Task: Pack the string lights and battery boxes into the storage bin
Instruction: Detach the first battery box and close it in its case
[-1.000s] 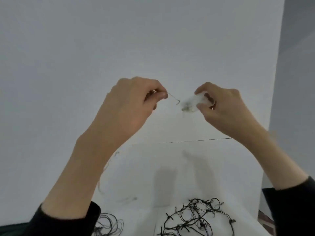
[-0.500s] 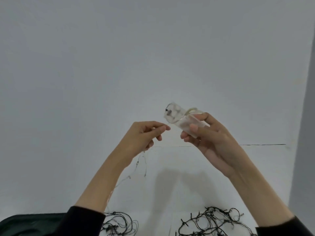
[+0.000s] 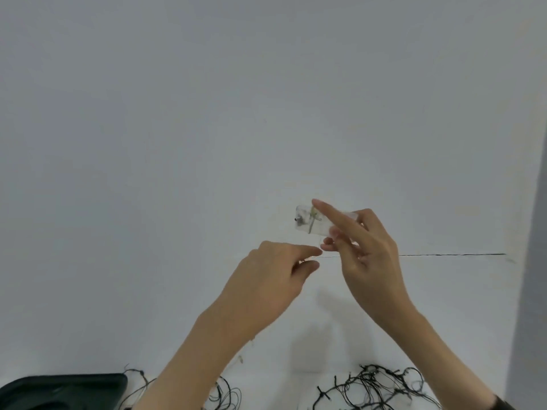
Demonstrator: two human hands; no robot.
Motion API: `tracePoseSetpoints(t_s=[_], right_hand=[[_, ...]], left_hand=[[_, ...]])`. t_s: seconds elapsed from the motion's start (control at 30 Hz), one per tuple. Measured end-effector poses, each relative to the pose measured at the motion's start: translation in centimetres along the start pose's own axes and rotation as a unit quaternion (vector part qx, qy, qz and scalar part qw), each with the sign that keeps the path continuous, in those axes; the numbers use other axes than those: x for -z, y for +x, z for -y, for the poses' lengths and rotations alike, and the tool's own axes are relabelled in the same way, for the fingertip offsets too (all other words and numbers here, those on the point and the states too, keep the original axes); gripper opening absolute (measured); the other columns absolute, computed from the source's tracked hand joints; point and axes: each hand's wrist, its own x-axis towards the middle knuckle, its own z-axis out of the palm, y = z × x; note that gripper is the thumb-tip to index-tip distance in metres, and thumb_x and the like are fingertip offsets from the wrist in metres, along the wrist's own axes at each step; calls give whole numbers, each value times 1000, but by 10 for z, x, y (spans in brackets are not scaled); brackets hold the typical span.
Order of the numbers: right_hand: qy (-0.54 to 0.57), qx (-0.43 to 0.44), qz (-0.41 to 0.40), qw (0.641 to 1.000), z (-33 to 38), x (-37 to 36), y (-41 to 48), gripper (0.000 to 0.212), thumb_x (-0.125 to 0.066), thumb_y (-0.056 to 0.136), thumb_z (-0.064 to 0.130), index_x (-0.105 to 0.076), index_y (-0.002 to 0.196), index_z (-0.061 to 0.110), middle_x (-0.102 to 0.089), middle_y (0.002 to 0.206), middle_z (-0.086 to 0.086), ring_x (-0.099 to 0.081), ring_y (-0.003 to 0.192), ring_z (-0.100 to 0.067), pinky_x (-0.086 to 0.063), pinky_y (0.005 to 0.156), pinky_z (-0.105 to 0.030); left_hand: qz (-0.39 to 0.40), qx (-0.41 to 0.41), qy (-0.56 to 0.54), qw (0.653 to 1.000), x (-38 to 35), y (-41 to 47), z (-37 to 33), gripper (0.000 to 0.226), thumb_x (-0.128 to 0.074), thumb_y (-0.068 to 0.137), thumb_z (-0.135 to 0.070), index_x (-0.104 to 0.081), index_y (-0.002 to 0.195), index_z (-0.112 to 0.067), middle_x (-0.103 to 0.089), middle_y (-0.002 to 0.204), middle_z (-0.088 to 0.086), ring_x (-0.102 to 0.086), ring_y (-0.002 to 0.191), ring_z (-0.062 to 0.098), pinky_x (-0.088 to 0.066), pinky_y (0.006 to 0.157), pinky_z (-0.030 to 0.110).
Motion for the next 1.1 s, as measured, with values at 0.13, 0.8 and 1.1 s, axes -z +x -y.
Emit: tracePoseSetpoints(t_s=[0.13, 0.8, 1.1], right_hand=[[-79, 35, -32, 996, -6, -4, -2, 42, -45, 91, 9, -59, 124, 31, -46, 86, 3, -58, 76, -12, -54, 66, -25], [373, -320, 157, 857, -3, 34, -4, 19, -60, 75, 2, -72, 89, 5, -69, 84, -14, -63, 61, -27, -56, 58, -32], [484, -339, 25, 806, -3, 19, -9, 24, -54, 75, 7, -65, 96, 1, -73, 85, -10, -68, 66, -21, -57, 61, -28]], left_hand=[[-52, -56, 174, 982, -4, -1, -12, 30, -36, 100, -32, -48, 128, -32, -60, 114, -4, -59, 100, 22, -46, 80, 33], [72, -58, -260, 961, 20, 55, 19, 7, -66, 85, -13, -72, 88, -11, -66, 65, 0, -61, 61, 8, -48, 60, 19], [83, 73, -493, 863, -36, 31, 20, 16, -49, 93, -2, -64, 91, 2, -56, 55, -5, -47, 47, 7, -42, 55, 15]])
